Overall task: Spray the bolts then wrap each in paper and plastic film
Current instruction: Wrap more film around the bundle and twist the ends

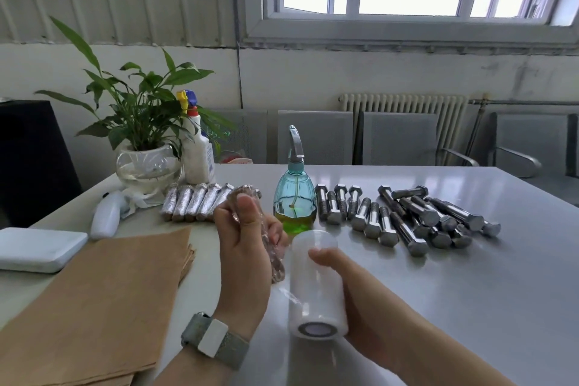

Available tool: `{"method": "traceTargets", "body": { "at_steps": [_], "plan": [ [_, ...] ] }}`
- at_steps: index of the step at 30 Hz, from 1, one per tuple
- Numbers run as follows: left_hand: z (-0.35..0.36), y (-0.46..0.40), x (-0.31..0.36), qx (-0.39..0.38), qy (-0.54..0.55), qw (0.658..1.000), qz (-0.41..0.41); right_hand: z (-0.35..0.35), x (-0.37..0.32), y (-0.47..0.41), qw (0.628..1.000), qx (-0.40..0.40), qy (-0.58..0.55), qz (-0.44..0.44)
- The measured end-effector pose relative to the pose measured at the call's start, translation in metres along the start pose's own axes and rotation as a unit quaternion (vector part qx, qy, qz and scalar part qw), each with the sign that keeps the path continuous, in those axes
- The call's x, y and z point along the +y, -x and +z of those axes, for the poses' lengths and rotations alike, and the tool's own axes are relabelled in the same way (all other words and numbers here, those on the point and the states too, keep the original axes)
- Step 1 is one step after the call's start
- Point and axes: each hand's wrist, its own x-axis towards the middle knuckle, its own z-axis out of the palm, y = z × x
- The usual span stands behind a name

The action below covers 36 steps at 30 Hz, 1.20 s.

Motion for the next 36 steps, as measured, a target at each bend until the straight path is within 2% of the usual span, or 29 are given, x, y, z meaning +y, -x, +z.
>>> {"method": "traceTargets", "body": {
  "at_steps": [5, 10, 12, 15, 20, 23, 30, 34, 36],
  "plan": [
    [-0.009, -0.004, -0.001, -0.027, -0.007, 0.992, -0.122, -0.003, -0.007, 0.0, 0.998, -0.003, 0.035, -0.048],
    [-0.006, 0.002, -0.005, -0.126, -0.159, 0.974, -0.104, -0.009, -0.012, -0.001, 0.995, 0.017, 0.087, -0.052],
    [-0.005, 0.004, -0.007, -0.151, -0.189, 0.966, -0.094, -0.016, -0.017, -0.001, 0.997, 0.013, 0.075, -0.015],
    [-0.005, 0.005, -0.004, -0.155, -0.183, 0.964, -0.12, -0.025, -0.022, -0.001, 0.998, 0.016, 0.064, 0.024],
    [-0.003, 0.006, -0.004, -0.199, -0.204, 0.95, -0.131, -0.034, -0.025, -0.005, 0.99, 0.069, 0.124, -0.017],
    [0.0, 0.009, -0.004, -0.227, -0.172, 0.945, -0.16, -0.036, -0.03, -0.004, 0.991, 0.059, 0.121, 0.001],
    [0.006, 0.014, -0.01, -0.187, -0.099, 0.945, -0.248, -0.038, -0.029, -0.006, 0.994, 0.052, 0.098, 0.007],
    [0.009, 0.015, -0.012, -0.101, -0.056, 0.937, -0.33, -0.036, -0.028, -0.007, 0.999, 0.045, 0.023, 0.011],
    [0.012, 0.015, -0.009, -0.075, 0.001, 0.929, -0.362, -0.033, -0.025, -0.007, 0.999, 0.035, -0.005, -0.007]
  ]
}}
